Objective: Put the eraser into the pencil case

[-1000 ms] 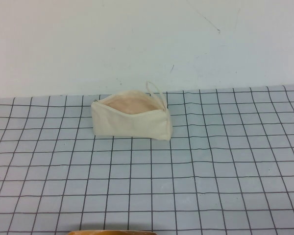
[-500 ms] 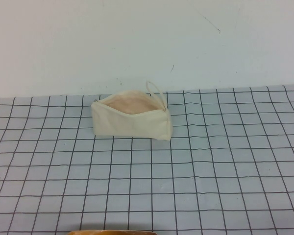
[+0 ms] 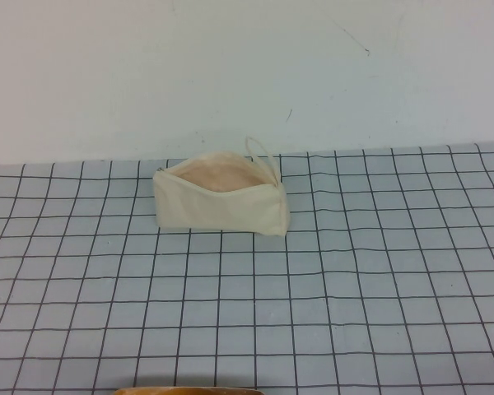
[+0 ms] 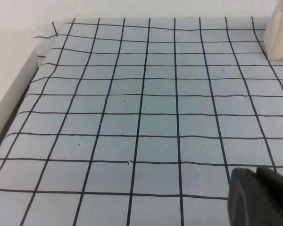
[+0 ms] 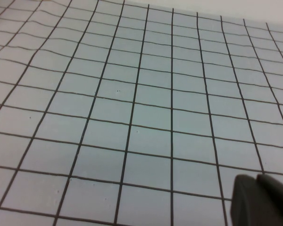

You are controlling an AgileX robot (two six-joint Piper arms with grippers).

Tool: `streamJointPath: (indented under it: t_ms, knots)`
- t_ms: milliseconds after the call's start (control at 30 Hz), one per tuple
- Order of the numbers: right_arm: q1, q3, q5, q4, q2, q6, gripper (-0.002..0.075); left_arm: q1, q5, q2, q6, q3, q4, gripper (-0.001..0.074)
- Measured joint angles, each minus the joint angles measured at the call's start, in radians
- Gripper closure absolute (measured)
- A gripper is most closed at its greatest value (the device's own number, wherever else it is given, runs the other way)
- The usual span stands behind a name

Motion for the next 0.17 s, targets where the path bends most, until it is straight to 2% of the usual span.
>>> streamJointPath:
  t_ms: [167]
  knots:
    - [0.0,0.0,0.0,0.0,0.0,-0.002,0.0727,0.0,0.0,0.0,0.0,0.0,0.0,0.0736]
